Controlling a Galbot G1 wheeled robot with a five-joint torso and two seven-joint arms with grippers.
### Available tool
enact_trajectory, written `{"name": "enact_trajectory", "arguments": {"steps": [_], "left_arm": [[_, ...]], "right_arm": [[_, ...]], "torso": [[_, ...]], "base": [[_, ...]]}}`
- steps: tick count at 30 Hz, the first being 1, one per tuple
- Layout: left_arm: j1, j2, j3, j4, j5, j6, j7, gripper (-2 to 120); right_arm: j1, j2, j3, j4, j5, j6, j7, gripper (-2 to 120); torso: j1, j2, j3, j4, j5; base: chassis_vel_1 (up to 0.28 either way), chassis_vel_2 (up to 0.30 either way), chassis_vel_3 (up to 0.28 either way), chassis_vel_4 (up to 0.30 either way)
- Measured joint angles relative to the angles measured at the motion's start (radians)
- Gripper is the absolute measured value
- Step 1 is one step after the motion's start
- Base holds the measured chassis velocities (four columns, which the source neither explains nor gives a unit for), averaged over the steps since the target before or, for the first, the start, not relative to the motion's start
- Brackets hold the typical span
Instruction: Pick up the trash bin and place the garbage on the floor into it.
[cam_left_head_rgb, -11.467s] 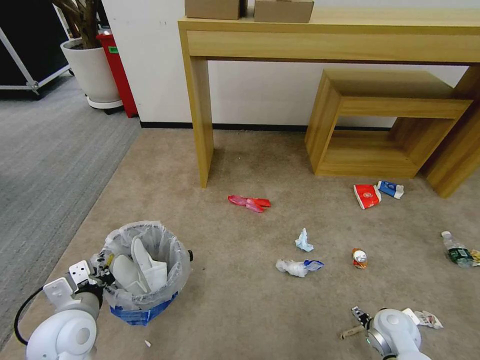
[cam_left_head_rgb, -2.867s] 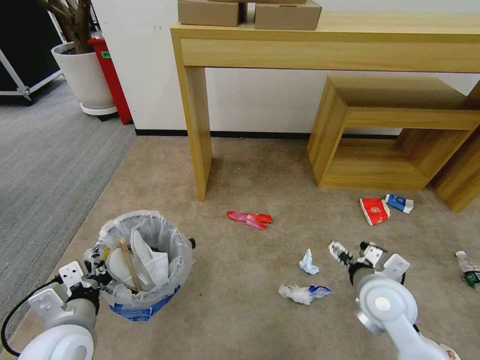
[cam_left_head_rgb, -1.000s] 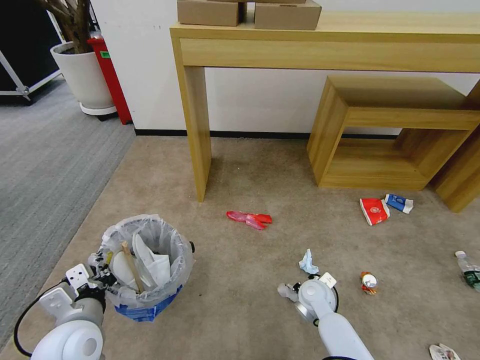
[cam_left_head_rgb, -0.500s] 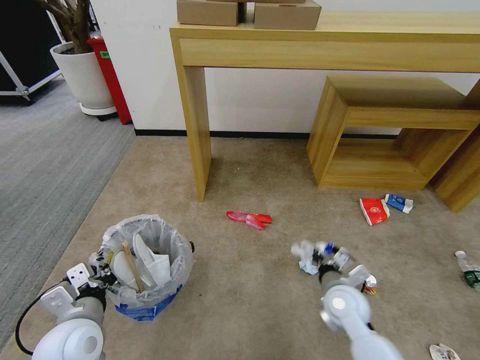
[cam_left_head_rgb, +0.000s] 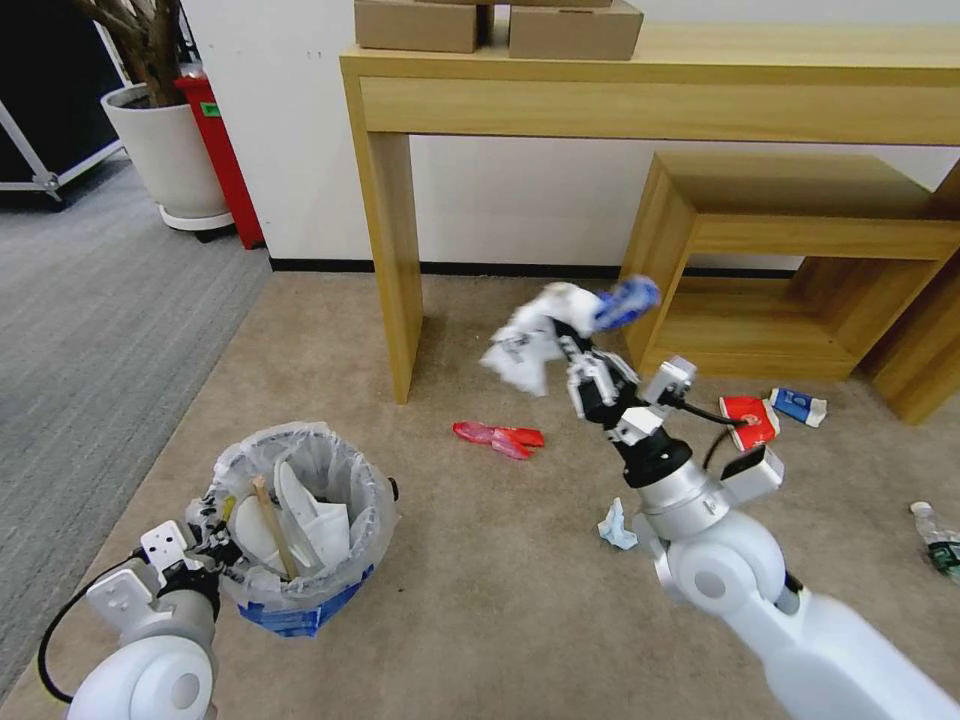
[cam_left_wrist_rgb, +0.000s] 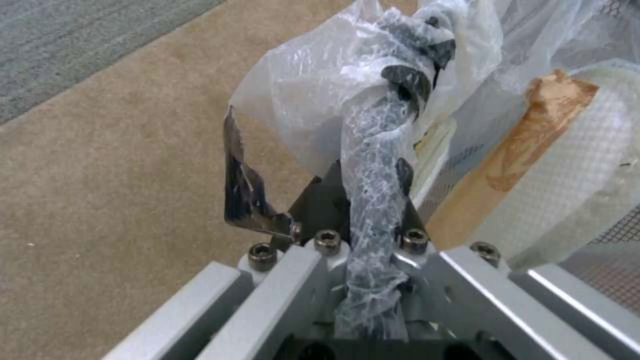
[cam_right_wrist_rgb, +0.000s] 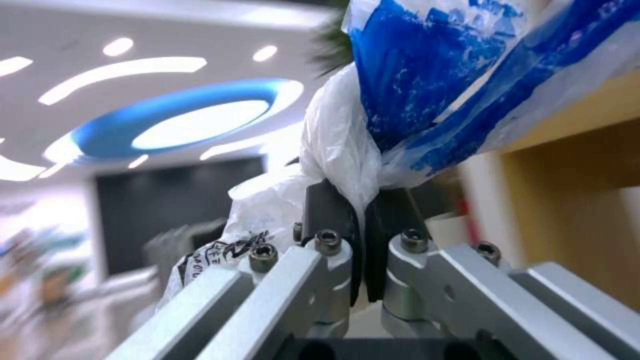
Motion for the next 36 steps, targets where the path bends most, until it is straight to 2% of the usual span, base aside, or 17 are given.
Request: {"name": "enact_trajectory", "arguments": {"steps": [1, 5, 6, 7, 9, 10, 12, 13, 15, 16, 19, 27, 30, 31, 33, 34, 36], "left_arm": [[0.000, 0.000, 0.000, 0.000, 0.000, 0.000, 0.000, 0], [-0.004, -0.010, 0.016, -0.022, 0.002, 0.011, -0.005, 0], [-0.004, -0.010, 0.016, -0.022, 0.002, 0.011, -0.005, 0], [-0.004, -0.012, 0.019, -0.025, 0.004, 0.012, -0.006, 0], [-0.003, -0.018, 0.024, -0.033, 0.008, 0.014, -0.006, 0], [-0.003, -0.018, 0.024, -0.033, 0.008, 0.014, -0.006, 0], [-0.002, -0.022, 0.025, -0.042, 0.010, 0.016, -0.007, 0], [-0.002, -0.022, 0.025, -0.042, 0.010, 0.016, -0.007, 0], [0.002, -0.024, 0.024, -0.053, 0.010, 0.016, -0.007, 0], [0.002, -0.024, 0.024, -0.053, 0.010, 0.016, -0.007, 0], [0.005, -0.028, 0.021, -0.061, 0.010, 0.016, -0.007, 0], [0.007, -0.032, 0.017, -0.073, 0.009, 0.016, -0.006, 0], [0.007, -0.034, 0.011, -0.081, 0.005, 0.015, -0.005, 0], [0.007, -0.034, 0.011, -0.081, 0.005, 0.015, -0.005, 0], [0.010, -0.034, 0.008, -0.087, 0.001, 0.014, -0.004, 0], [0.010, -0.034, 0.008, -0.087, 0.001, 0.014, -0.004, 0], [0.011, -0.034, 0.003, -0.092, -0.006, 0.014, -0.004, 0]], "right_arm": [[0.000, 0.000, 0.000, 0.000, 0.000, 0.000, 0.000, 0], [0.170, -0.055, -0.184, -0.010, -0.004, -0.051, 0.009, 0], [0.170, -0.055, -0.184, -0.010, -0.004, -0.051, 0.009, 0], [0.218, -0.060, -0.228, -0.013, 0.001, -0.063, 0.024, 0], [0.347, -0.060, -0.359, -0.035, 0.021, -0.093, 0.066, 0], [0.347, -0.060, -0.359, -0.035, 0.021, -0.093, 0.066, 0], [0.500, -0.034, -0.508, -0.075, 0.042, -0.134, 0.107, 0], [0.500, -0.034, -0.508, -0.075, 0.042, -0.134, 0.107, 0], [0.708, 0.013, -0.689, -0.122, 0.057, -0.182, 0.176, 0], [0.708, 0.013, -0.689, -0.122, 0.057, -0.182, 0.176, 0], [0.857, 0.069, -0.854, -0.152, 0.077, -0.236, 0.268, 0], [0.977, 0.153, -1.002, -0.186, 0.080, -0.320, 0.386, 0], [1.030, 0.244, -1.072, -0.236, 0.075, -0.387, 0.468, 0], [1.030, 0.244, -1.072, -0.236, 0.075, -0.387, 0.468, 0], [1.045, 0.321, -1.099, -0.278, 0.059, -0.413, 0.497, 0], [1.045, 0.321, -1.099, -0.278, 0.059, -0.413, 0.497, 0], [1.047, 0.378, -1.116, -0.306, 0.054, -0.433, 0.525, 0]], "torso": [[0.000, 0.000, 0.000, 0.0000, 0.0000], [0.000, 0.000, 0.000, -0.0001, 0.0001], [0.000, 0.000, 0.000, -0.0001, 0.0001], [0.000, 0.000, 0.000, -0.0001, 0.0000], [0.000, 0.000, 0.000, 0.0000, -0.0002], [0.000, 0.000, 0.000, 0.0000, -0.0002], [0.000, 0.000, 0.000, -0.0001, 0.0000], [0.000, 0.000, 0.000, -0.0001, 0.0000], [0.000, 0.000, 0.000, 0.0003, -0.0004], [0.000, 0.000, 0.000, 0.0003, -0.0004], [0.000, 0.000, 0.000, 0.0002, -0.0003], [0.000, 0.000, 0.000, 0.0001, -0.0003], [0.000, 0.000, 0.000, -0.0002, -0.0005], [0.000, 0.000, 0.000, -0.0002, -0.0005], [0.000, 0.000, 0.000, 0.0001, -0.0002], [0.000, 0.000, 0.000, 0.0001, -0.0002], [0.000, 0.000, 0.000, 0.0002, -0.0003]], "base": [[0.000, 0.000, 0.000, 0.000], [0.000, 0.000, 0.000, 0.000], [0.000, 0.000, 0.000, 0.000], [0.000, 0.000, 0.000, 0.000], [0.000, 0.000, 0.000, 0.000], [0.000, 0.000, 0.000, 0.000], [0.000, 0.000, 0.000, 0.000], [0.000, 0.000, 0.000, 0.000], [0.000, 0.000, 0.000, 0.000], [0.000, 0.000, 0.000, 0.000], [0.000, 0.000, 0.000, 0.000], [0.000, 0.000, 0.000, 0.000], [0.000, 0.000, 0.000, 0.000], [0.000, 0.000, 0.000, 0.000], [0.000, 0.000, 0.000, 0.000], [0.000, 0.000, 0.000, 0.000], [0.000, 0.000, 0.000, 0.000]]}}
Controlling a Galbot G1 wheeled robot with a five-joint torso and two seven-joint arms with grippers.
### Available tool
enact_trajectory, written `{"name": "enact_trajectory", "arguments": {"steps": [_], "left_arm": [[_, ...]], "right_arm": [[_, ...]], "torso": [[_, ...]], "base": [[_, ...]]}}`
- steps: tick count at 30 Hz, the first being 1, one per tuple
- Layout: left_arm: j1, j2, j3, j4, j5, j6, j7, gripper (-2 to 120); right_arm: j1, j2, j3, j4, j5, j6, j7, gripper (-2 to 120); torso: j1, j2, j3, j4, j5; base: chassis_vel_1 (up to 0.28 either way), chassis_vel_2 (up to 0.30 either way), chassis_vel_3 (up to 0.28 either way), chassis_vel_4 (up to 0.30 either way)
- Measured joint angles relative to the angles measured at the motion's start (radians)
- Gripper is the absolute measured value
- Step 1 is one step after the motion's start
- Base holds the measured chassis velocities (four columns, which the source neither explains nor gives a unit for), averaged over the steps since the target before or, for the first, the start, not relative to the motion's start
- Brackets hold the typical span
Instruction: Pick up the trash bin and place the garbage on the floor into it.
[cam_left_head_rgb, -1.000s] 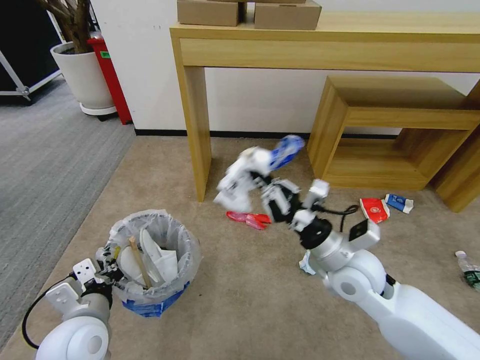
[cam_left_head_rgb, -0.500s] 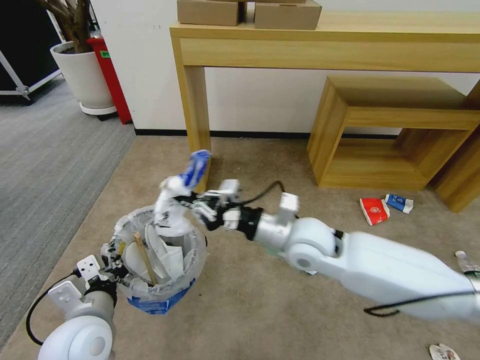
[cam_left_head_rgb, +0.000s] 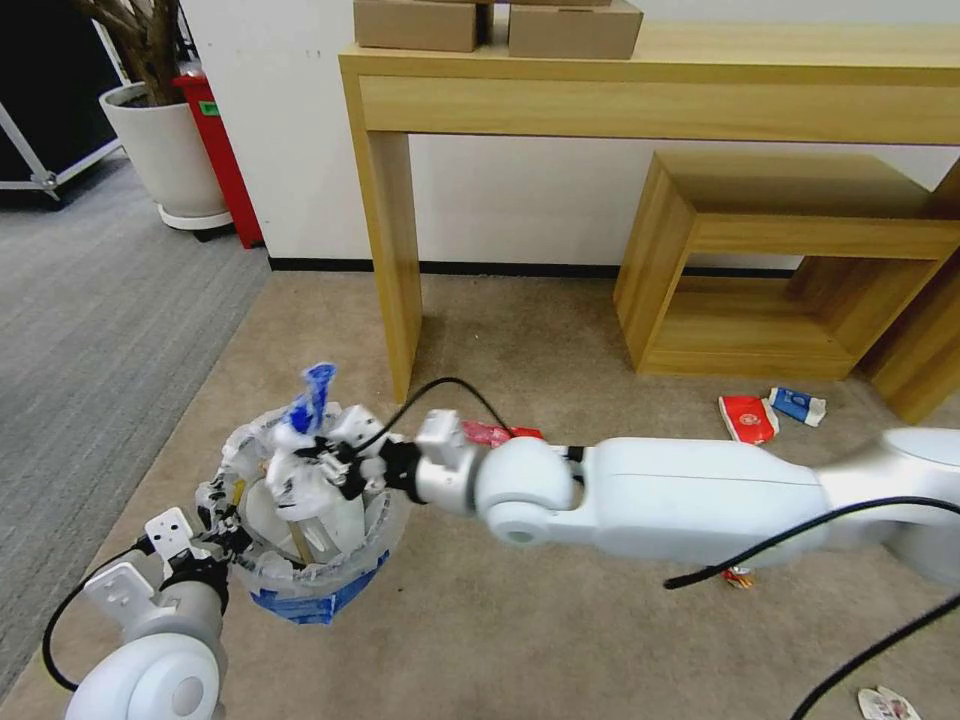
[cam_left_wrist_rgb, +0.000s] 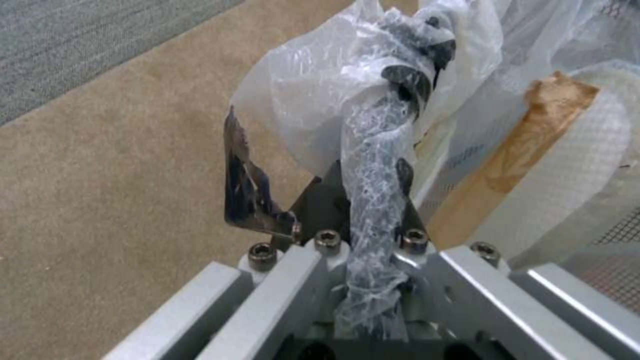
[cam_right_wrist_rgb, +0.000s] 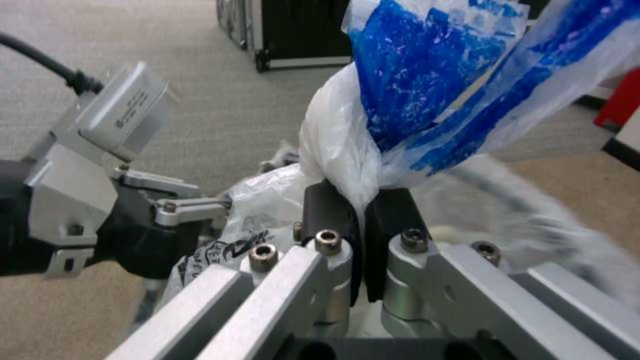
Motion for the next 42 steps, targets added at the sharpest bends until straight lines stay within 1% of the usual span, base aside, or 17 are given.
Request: {"name": "enact_trajectory", "arguments": {"steps": [1, 6, 21, 23, 24, 25, 28, 29, 30, 31, 32, 35, 37, 39, 40, 41, 42], "left_arm": [[0.000, 0.001, -0.003, -0.002, -0.003, 0.000, 0.000, 0], [0.004, 0.009, -0.015, -0.006, -0.017, -0.002, 0.000, 0], [0.000, 0.019, -0.019, 0.009, -0.028, -0.004, 0.000, 0], [-0.001, 0.021, -0.021, 0.010, -0.030, -0.004, 0.000, 0], [-0.002, 0.022, -0.021, 0.013, -0.031, -0.005, 0.000, 0], [-0.002, 0.022, -0.021, 0.013, -0.031, -0.005, 0.000, 0], [-0.004, 0.022, -0.021, 0.019, -0.032, -0.005, 0.001, 0], [-0.004, 0.022, -0.021, 0.019, -0.032, -0.005, 0.001, 0], [-0.007, 0.023, -0.022, 0.024, -0.032, -0.005, 0.001, 0], [-0.010, 0.023, -0.022, 0.027, -0.032, -0.005, 0.001, 0], [-0.010, 0.023, -0.022, 0.027, -0.032, -0.005, 0.001, 0], [-0.015, 0.021, -0.018, 0.037, -0.030, -0.005, 0.001, 0], [-0.016, 0.021, -0.016, 0.040, -0.029, -0.005, 0.000, 0], [-0.017, 0.019, -0.014, 0.044, -0.028, -0.005, 0.000, 0], [-0.017, 0.019, -0.014, 0.044, -0.028, -0.005, 0.000, 0], [-0.018, 0.018, -0.012, 0.044, -0.027, -0.005, 0.000, 0], [-0.019, 0.018, -0.011, 0.045, -0.027, -0.005, 0.000, 0]], "right_arm": [[0.000, 0.023, -0.007, -0.013, -0.001, -0.004, 0.011, 0], [-0.018, 0.065, -0.022, -0.049, -0.018, -0.037, 0.063, 0], [-0.092, 0.033, -0.018, -0.099, -0.101, -0.010, 0.052, 0], [-0.095, 0.028, -0.015, -0.100, -0.105, -0.007, 0.047, 4], [-0.098, 0.023, -0.009, -0.098, -0.107, -0.005, 0.044, 10], [-0.098, 0.023, -0.009, -0.098, -0.107, -0.005, 0.044, 10], [-0.102, 0.013, 0.000, -0.087, -0.108, -0.001, 0.043, 24], [-0.102, 0.013, 0.000, -0.087, -0.108, -0.001, 0.043, 24], [-0.106, 0.002, 0.007, -0.075, -0.106, 0.001, 0.043, 32], [-0.109, -0.009, 0.012, -0.064, -0.106, 0.002, 0.043, 37], [-0.109, -0.009, 0.012, -0.064, -0.106, 0.002, 0.043, 37], [-0.117, -0.040, 0.026, -0.040, -0.106, 0.007, 0.044, 52], [-0.121, -0.046, 0.031, -0.036, -0.106, 0.007, 0.044, 54], [-0.129, -0.056, 0.034, -0.033, -0.107, 0.007, 0.045, 67], [-0.129, -0.056, 0.034, -0.033, -0.107, 0.007, 0.045, 67], [-0.131, -0.058, 0.034, -0.033, -0.109, 0.006, 0.045, 70], [-0.133, -0.059, 0.034, -0.033, -0.110, 0.006, 0.046, 77]], "torso": [[0.000, 0.000, 0.000, -0.0001, 0.0000], [0.000, 0.000, 0.000, 0.0000, 0.0000], [0.000, 0.000, 0.000, -0.0003, 0.0003], [0.000, 0.000, 0.000, -0.0003, 0.0003], [0.000, 0.000, 0.000, -0.0002, 0.0003], [0.000, 0.000, 0.000, -0.0002, 0.0003], [0.000, 0.000, 0.000, -0.0001, 0.0003], [0.000, 0.000, 0.000, -0.0001, 0.0003], [0.000, 0.000, 0.000, -0.0001, 0.0003], [0.000, 0.000, 0.000, -0.0002, 0.0003], [0.000, 0.000, 0.000, -0.0002, 0.0003], [0.000, 0.000, 0.000, -0.0002, 0.0003], [0.000, 0.000, 0.000, -0.0002, 0.0003], [0.000, 0.000, 0.000, -0.0002, 0.0003], [0.000, 0.000, 0.000, -0.0002, 0.0003], [0.000, 0.000, 0.000, -0.0002, 0.0004], [0.000, 0.000, 0.000, -0.0002, 0.0003]], "base": [[0.000, 0.000, 0.000, 0.000], [0.000, 0.000, 0.000, 0.000], [0.000, 0.000, 0.000, 0.000], [0.000, 0.000, 0.000, 0.000], [0.000, 0.000, 0.000, 0.000], [0.000, 0.000, 0.000, 0.000], [0.000, 0.000, 0.000, 0.000], [0.000, 0.000, 0.000, 0.000], [0.000, 0.000, 0.000, 0.000], [0.000, 0.000, 0.000, 0.000], [0.000, 0.000, 0.000, 0.000], [0.000, 0.000, 0.000, 0.000], [0.000, 0.000, 0.000, 0.000], [0.000, 0.000, 0.000, 0.000], [0.000, 0.000, 0.000, 0.000], [0.000, 0.000, 0.000, 0.000], [0.000, 0.000, 0.000, 0.000]]}}
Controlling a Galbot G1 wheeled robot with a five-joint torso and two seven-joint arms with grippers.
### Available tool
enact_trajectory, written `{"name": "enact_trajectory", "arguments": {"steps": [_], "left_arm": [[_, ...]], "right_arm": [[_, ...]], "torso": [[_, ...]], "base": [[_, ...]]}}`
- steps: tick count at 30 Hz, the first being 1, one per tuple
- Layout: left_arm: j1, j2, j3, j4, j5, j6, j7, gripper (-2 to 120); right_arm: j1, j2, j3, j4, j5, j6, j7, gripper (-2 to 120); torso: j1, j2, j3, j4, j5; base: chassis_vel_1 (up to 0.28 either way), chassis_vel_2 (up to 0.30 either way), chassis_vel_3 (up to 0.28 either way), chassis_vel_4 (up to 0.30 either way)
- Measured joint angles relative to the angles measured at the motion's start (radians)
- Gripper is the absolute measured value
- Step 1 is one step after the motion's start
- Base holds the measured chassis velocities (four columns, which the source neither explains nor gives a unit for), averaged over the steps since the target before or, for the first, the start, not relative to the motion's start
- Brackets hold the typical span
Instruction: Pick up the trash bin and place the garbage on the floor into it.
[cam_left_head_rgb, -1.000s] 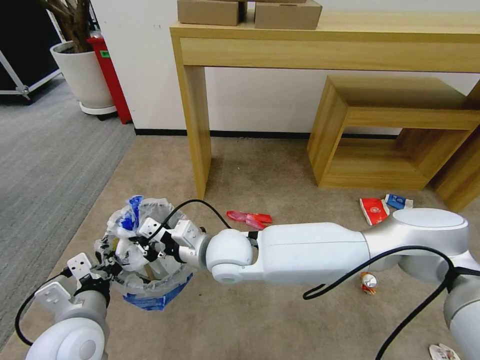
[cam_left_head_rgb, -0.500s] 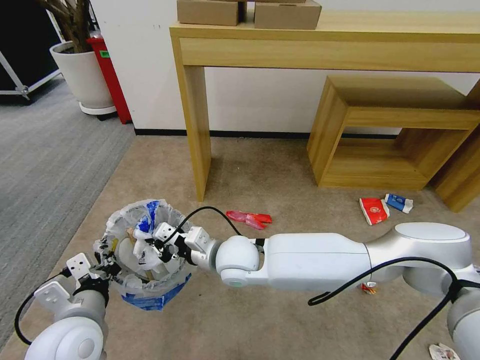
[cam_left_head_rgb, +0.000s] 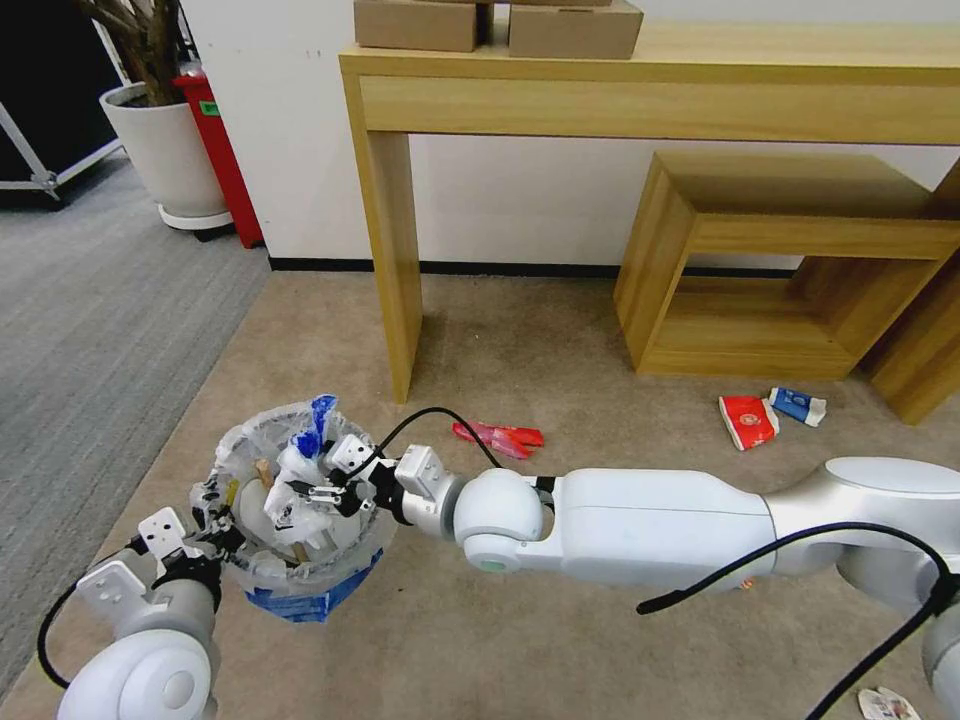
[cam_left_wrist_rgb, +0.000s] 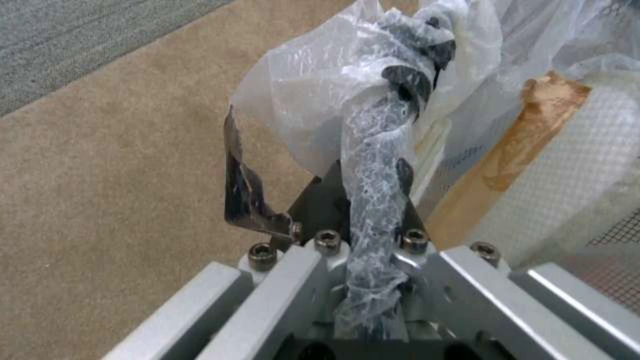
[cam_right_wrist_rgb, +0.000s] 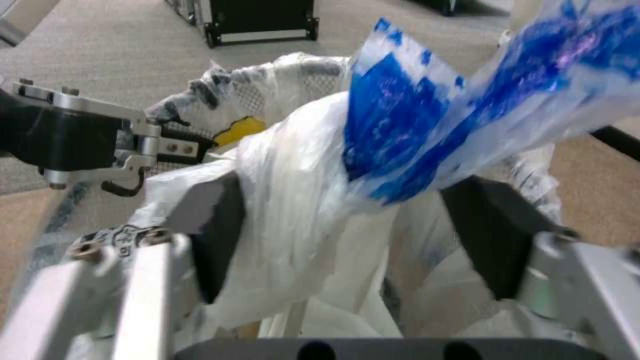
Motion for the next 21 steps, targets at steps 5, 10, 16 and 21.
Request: {"name": "enact_trajectory", "arguments": {"steps": [5, 10, 16, 21], "left_arm": [[-0.004, 0.000, 0.000, 0.005, 0.000, 0.000, -0.001, 0], [-0.007, -0.003, 0.004, 0.009, 0.001, 0.000, -0.001, 0], [-0.013, -0.002, 0.006, 0.015, 0.002, -0.001, -0.002, 0], [-0.016, -0.001, 0.008, 0.017, 0.001, -0.001, -0.004, 0]], "right_arm": [[0.000, -0.009, -0.003, 0.001, -0.005, 0.000, 0.001, 96], [0.009, -0.015, -0.004, 0.004, -0.006, 0.000, 0.002, 100], [0.023, -0.031, -0.001, 0.013, -0.009, 0.004, 0.000, 100], [0.034, -0.046, -0.003, 0.017, -0.022, -0.002, -0.009, 100]], "torso": [[0.000, 0.000, 0.000, 0.0001, 0.0001], [0.000, 0.000, 0.000, 0.0001, 0.0000], [0.000, 0.000, 0.000, 0.0000, 0.0000], [0.000, 0.000, 0.000, 0.0000, -0.0002]], "base": [[0.000, 0.000, 0.000, 0.000], [0.000, 0.000, 0.000, 0.000], [0.000, 0.000, 0.000, 0.000], [0.000, 0.000, 0.000, 0.000]]}}
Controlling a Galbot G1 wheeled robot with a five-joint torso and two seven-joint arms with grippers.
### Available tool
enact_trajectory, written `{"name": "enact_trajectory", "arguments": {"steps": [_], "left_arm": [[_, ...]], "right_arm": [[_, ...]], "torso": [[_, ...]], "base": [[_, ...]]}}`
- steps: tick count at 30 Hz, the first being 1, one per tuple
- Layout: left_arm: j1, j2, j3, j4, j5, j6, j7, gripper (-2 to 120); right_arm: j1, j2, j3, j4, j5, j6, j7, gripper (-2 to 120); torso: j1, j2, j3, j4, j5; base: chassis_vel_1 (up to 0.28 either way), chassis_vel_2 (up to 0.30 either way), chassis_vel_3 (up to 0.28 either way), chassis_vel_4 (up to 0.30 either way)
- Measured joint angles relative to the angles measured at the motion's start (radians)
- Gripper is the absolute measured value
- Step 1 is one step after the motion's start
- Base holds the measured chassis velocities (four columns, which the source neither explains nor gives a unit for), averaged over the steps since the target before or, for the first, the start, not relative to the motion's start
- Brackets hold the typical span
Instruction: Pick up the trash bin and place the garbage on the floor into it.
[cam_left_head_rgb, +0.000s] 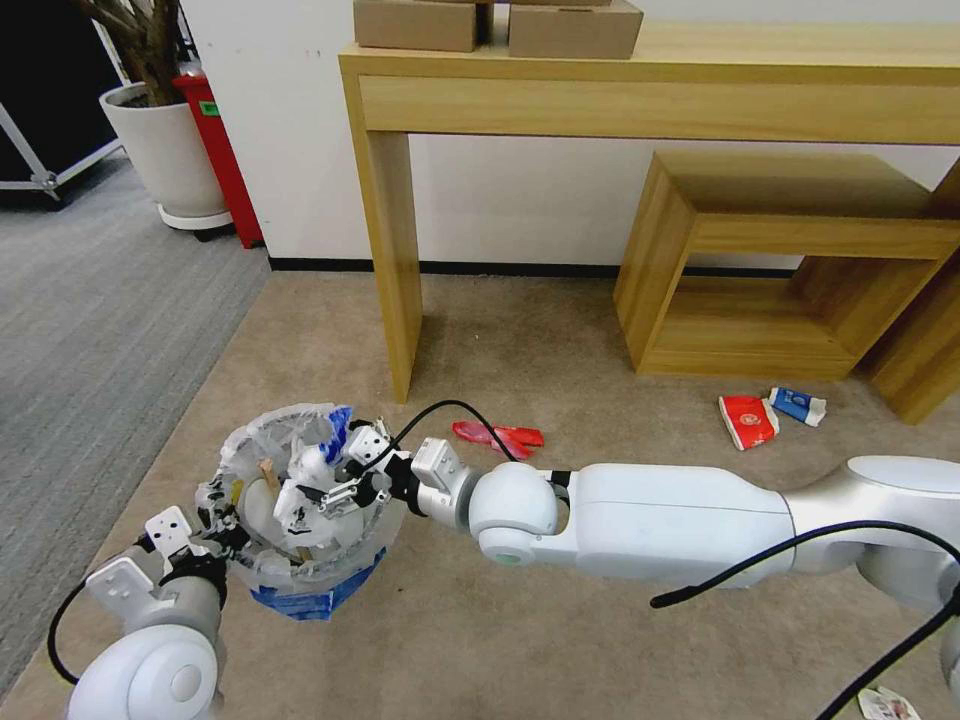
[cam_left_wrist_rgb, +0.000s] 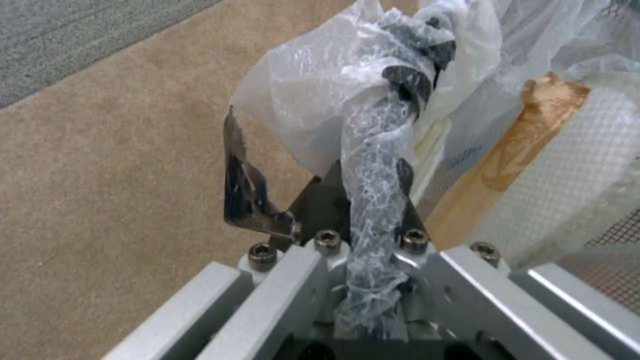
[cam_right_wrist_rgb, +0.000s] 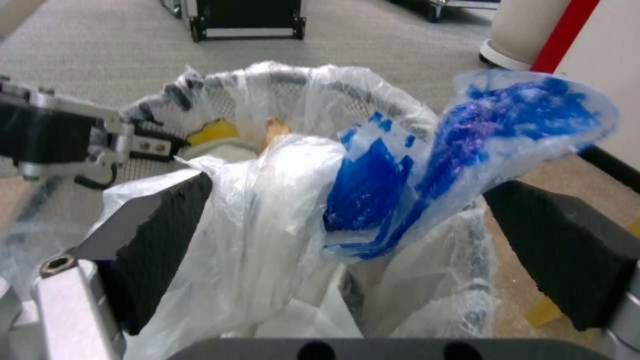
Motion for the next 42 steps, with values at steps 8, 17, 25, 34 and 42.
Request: {"name": "enact_trajectory", "arguments": {"steps": [8, 17, 25, 34, 42], "left_arm": [[-0.010, -0.004, 0.009, 0.000, -0.001, 0.000, -0.001, 0], [-0.018, -0.008, 0.015, 0.003, -0.002, -0.001, -0.001, 0], [-0.016, -0.002, 0.011, 0.012, -0.003, -0.002, 0.000, 0], [-0.012, 0.014, -0.009, 0.016, -0.012, -0.003, 0.001, 0], [-0.008, 0.018, -0.026, 0.010, -0.008, -0.003, 0.007, 0]], "right_arm": [[0.077, 0.020, -0.057, -0.006, -0.007, 0.000, -0.017, 100], [0.153, 0.038, -0.057, -0.024, -0.099, 0.006, -0.082, 100], [0.055, -0.030, 0.040, -0.018, -0.073, 0.039, -0.035, 100], [-0.134, -0.071, 0.396, 0.039, 0.064, 0.101, 0.010, 100], [-0.286, -0.107, 0.744, 0.065, 0.113, 0.098, -0.002, 100]], "torso": [[0.000, 0.000, 0.000, 0.0000, 0.0001], [0.000, 0.000, 0.000, 0.0001, 0.0001], [0.000, 0.000, 0.000, 0.0000, 0.0002], [0.000, 0.000, 0.000, 0.0002, 0.0002], [0.000, 0.000, 0.000, 0.0001, 0.0003]], "base": [[0.000, 0.000, 0.000, 0.000], [0.000, 0.000, 0.000, 0.000], [0.000, 0.000, 0.000, 0.000], [0.000, 0.000, 0.000, 0.000], [0.000, 0.000, 0.000, 0.000]]}}
